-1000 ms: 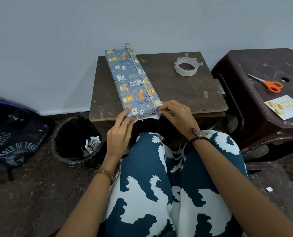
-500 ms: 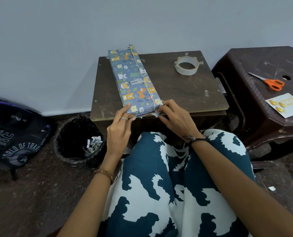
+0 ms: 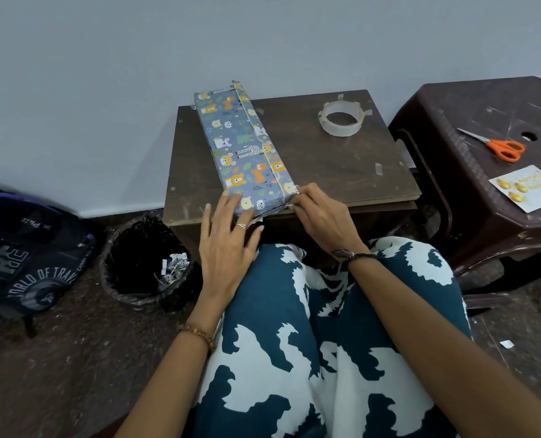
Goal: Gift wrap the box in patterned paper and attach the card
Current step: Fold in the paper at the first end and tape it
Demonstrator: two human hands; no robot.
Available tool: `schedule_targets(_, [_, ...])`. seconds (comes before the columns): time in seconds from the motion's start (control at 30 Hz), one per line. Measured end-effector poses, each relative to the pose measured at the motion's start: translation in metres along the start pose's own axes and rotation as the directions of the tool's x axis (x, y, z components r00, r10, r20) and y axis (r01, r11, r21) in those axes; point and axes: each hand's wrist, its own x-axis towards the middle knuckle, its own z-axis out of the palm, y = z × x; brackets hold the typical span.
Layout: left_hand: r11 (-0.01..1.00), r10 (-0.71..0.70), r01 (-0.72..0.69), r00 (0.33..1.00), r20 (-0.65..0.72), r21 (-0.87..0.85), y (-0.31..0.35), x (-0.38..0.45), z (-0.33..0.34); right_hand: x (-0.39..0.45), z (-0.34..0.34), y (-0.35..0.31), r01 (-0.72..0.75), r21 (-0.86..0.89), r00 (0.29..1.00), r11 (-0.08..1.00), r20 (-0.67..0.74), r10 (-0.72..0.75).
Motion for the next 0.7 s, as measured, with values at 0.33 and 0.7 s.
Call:
schedule_targets(0.33, [0.92,0.354,-0.371,0.925,0.142,0.128,0.008,0.046,0.022,0.001,-0.006,0.001,-0.029,0.095,0.999,0.995,0.045,0.024])
schedule_targets(0.7, [0.93,0.351,-0.365,0.915,0.198,0.036,0.006,0.043,0.018,-0.011,-0.009,0.003,-0.121,0.191,0.99,0.974,0.099,0.103])
